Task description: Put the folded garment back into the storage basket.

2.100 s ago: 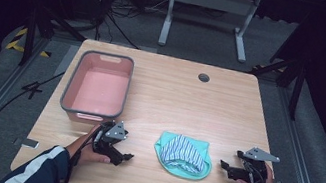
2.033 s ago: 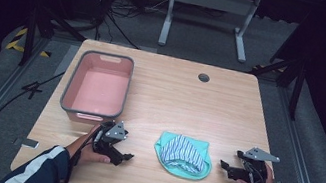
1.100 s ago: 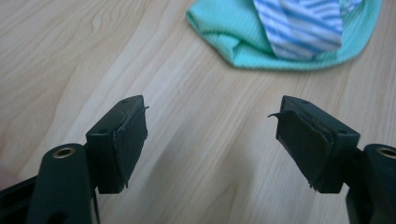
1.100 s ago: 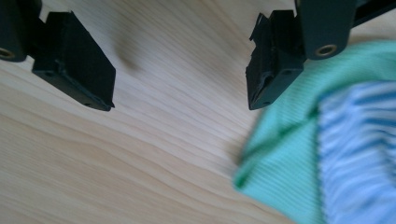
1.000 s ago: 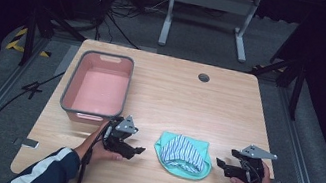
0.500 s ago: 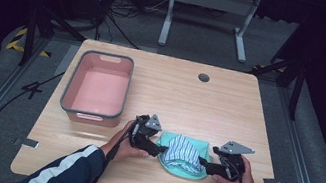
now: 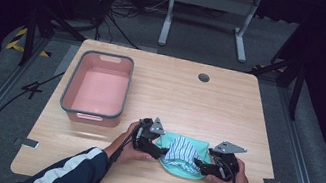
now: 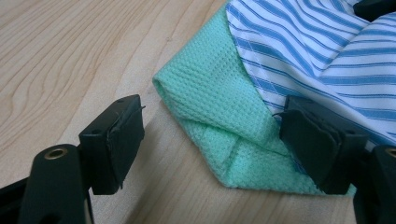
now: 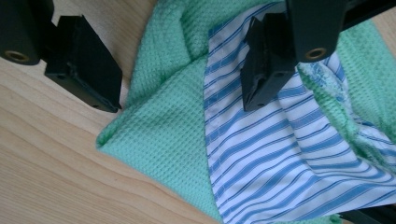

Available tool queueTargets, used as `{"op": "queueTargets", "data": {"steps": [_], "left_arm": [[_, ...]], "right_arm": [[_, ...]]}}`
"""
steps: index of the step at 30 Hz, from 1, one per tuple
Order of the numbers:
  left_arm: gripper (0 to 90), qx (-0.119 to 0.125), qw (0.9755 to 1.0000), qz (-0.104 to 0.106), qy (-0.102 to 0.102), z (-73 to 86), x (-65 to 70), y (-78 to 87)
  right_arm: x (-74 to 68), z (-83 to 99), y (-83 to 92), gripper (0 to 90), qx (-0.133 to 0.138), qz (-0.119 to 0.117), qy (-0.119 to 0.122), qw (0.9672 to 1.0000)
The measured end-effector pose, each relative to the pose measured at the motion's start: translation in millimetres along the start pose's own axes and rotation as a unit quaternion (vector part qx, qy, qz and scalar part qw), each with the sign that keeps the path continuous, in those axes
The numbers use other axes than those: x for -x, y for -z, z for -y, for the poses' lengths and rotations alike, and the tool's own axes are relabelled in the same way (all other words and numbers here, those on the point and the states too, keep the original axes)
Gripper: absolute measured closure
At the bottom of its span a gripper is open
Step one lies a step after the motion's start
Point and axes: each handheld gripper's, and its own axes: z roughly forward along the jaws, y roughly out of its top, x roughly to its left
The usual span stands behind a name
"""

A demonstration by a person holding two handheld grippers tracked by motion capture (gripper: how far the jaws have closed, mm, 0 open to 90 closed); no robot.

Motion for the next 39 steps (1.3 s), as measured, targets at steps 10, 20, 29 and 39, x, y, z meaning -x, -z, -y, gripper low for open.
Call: {"op": "queueTargets", "data": {"steps": [10, 20, 29, 39], "left_arm": [[47.5, -0.014, 0.9994, 0.025, -0.020, -4.3, 6.3, 4.1], [77.9, -0.017, 0.9980, 0.054, -0.029, -6.5, 8.7, 5.7], [82.2, -0.024, 0.9974, 0.049, -0.048, -16.2, 11.2, 16.0], [82.4, -0.025, 0.9965, 0.044, -0.066, -34.2, 4.8, 41.8]], "right_arm": [[-6.0, -3.0, 3.0, 54.7, -0.009, -0.025, 0.012, 0.9996], [-8.1, -1.5, 5.2, 80.0, -0.003, -0.053, 0.014, 0.9985], [-12.0, -10.3, 18.7, 81.6, 0.012, -0.053, 0.027, 0.9982], [-16.4, -32.1, 31.6, 81.8, 0.028, -0.046, 0.039, 0.9978]]}}
